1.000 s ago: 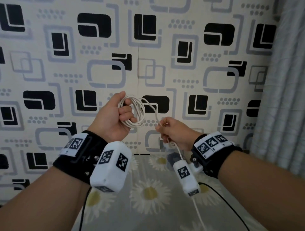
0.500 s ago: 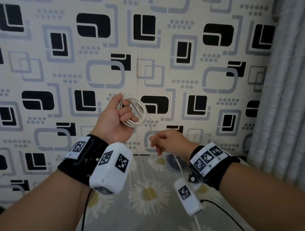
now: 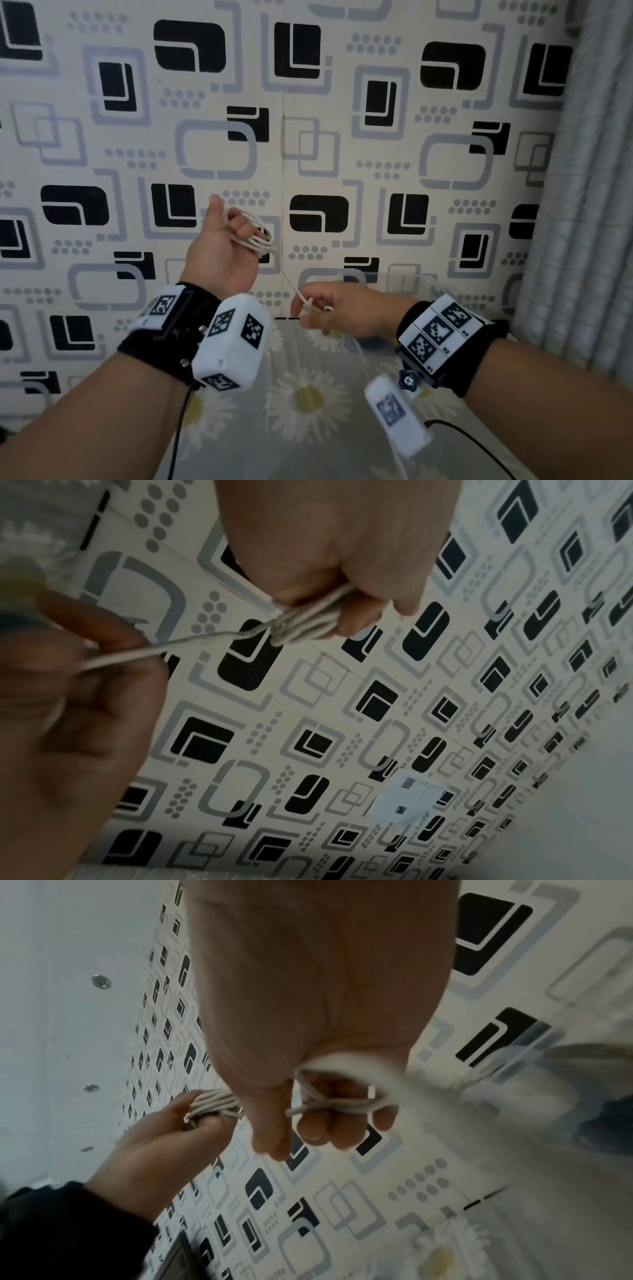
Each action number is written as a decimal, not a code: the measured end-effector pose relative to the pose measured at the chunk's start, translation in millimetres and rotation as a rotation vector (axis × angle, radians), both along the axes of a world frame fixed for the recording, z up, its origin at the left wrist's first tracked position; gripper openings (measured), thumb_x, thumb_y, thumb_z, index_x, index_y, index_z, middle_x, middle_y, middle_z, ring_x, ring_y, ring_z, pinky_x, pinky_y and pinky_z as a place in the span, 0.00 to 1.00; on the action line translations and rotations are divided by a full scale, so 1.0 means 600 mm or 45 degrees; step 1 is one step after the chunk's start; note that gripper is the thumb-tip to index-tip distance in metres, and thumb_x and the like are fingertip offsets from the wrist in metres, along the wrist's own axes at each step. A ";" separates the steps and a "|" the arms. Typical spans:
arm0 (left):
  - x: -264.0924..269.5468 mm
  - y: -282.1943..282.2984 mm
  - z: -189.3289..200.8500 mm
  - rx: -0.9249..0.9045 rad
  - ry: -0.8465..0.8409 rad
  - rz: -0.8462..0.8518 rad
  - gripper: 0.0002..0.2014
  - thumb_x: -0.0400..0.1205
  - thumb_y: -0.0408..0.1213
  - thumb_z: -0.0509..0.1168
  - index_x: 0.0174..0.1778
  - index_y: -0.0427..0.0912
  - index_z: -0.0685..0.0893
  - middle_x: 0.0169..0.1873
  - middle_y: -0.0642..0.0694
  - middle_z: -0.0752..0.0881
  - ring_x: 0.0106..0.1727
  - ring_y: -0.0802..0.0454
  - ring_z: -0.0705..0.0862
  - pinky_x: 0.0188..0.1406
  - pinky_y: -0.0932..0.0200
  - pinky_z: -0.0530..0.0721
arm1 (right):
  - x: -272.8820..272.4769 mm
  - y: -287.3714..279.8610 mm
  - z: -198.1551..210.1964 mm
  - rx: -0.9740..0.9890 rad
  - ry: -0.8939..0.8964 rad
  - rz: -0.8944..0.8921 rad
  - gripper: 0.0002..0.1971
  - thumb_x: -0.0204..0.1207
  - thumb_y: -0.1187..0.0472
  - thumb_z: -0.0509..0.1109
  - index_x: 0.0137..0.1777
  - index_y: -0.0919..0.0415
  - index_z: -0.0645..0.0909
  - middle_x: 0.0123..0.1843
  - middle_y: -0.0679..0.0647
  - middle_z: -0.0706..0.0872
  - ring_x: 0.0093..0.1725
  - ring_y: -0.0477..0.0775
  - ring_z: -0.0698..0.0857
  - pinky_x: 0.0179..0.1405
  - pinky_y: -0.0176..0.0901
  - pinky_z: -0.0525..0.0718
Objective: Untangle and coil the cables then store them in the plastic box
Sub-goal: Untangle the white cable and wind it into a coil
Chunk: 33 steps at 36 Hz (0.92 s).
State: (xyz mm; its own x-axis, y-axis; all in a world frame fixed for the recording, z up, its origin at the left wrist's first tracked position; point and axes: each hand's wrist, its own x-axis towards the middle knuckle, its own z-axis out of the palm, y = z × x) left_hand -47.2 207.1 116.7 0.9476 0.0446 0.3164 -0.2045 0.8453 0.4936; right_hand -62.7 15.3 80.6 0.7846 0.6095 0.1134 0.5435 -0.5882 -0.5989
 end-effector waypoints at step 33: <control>-0.022 -0.026 -0.080 1.714 -0.747 0.439 0.33 0.88 0.52 0.35 0.41 0.27 0.74 0.31 0.38 0.83 0.39 0.54 0.84 0.46 0.73 0.78 | -0.036 0.022 0.034 0.178 -0.227 0.042 0.07 0.81 0.70 0.60 0.54 0.61 0.65 0.44 0.53 0.87 0.41 0.52 0.83 0.43 0.57 0.84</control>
